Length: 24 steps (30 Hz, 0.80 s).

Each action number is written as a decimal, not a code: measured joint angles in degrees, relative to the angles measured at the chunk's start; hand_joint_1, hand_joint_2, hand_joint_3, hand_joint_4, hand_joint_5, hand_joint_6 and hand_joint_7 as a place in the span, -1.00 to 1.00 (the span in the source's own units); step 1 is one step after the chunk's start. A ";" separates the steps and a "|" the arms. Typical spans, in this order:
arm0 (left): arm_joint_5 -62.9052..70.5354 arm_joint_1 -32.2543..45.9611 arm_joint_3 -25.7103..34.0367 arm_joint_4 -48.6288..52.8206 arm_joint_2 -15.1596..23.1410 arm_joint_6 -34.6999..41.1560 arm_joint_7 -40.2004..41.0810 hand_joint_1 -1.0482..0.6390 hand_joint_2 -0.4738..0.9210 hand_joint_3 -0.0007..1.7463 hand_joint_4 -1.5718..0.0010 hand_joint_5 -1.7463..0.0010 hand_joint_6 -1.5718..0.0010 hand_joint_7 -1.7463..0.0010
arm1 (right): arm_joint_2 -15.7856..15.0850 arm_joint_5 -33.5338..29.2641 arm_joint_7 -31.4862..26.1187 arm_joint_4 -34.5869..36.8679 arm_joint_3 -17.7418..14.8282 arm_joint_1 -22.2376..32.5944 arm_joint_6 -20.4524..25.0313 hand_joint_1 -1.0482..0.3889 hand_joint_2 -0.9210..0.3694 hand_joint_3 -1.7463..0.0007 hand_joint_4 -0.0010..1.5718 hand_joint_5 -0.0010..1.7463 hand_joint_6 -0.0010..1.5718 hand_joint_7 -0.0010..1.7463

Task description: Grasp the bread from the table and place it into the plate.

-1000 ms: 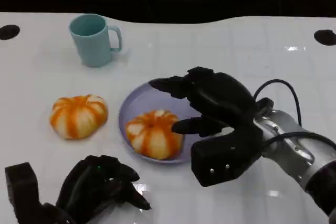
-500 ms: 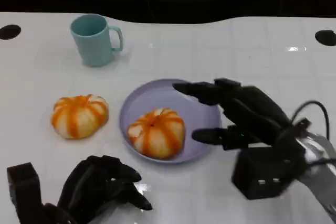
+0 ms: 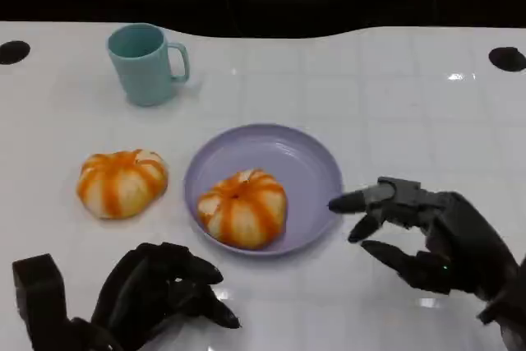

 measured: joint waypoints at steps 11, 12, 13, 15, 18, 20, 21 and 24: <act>-0.03 0.29 -0.05 -0.47 -0.13 0.83 0.01 -0.94 0.80 -1.00 -1.00 0.66 -1.00 0.93 | 2.09 4.94 0.24 -7.10 -3.48 11.03 4.86 -0.39 -1.00 0.73 -0.17 1.00 -0.20 0.61; -0.03 0.29 -0.04 -0.47 -0.13 0.83 0.01 -0.95 0.80 -1.00 -1.00 0.66 -1.00 0.93 | 2.15 5.41 0.32 -7.82 -3.68 11.55 5.85 -0.39 -1.00 0.73 -0.15 1.00 -0.19 0.62; -0.02 0.29 -0.05 -0.47 -0.13 0.83 0.01 -0.95 0.80 -1.00 -1.00 0.66 -1.00 0.93 | 2.21 5.67 0.32 -8.36 -3.84 11.86 6.70 -0.38 -1.00 0.73 -0.14 1.00 -0.19 0.67; -0.02 0.29 -0.03 -0.47 -0.13 0.83 0.01 -0.95 0.80 -1.00 -1.00 0.66 -1.00 0.93 | 2.46 6.58 0.40 -9.26 -4.07 12.21 8.35 -0.35 -1.00 0.73 -0.10 1.00 -0.22 0.77; -0.02 0.29 -0.02 -0.47 -0.13 0.82 0.01 -0.96 0.81 -0.99 -1.00 0.66 -1.00 0.93 | 3.21 8.92 1.58 -9.54 -4.35 12.17 10.96 -0.34 -1.00 0.73 -0.09 1.00 -0.23 0.89; -0.01 0.29 0.00 -0.47 -0.13 0.82 0.01 -0.96 0.80 -1.00 -1.00 0.65 -1.00 0.92 | 3.41 10.16 2.45 -9.57 -4.71 12.13 12.93 -0.35 -1.00 0.74 -0.09 1.00 -0.26 0.97; -0.02 0.29 0.04 -0.47 -0.13 0.82 0.02 -0.96 0.81 -1.00 -1.00 0.65 -1.00 0.92 | 3.44 10.55 2.82 -9.58 -4.93 12.08 13.77 -0.35 -1.00 0.74 -0.09 1.00 -0.26 0.99; -0.02 0.28 0.13 -0.45 -0.09 0.79 0.01 -0.96 0.81 -0.99 -1.00 0.65 -1.00 0.92 | 3.60 11.03 3.85 -9.56 -5.48 11.83 15.33 -0.34 -1.00 0.76 -0.08 1.00 -0.25 1.00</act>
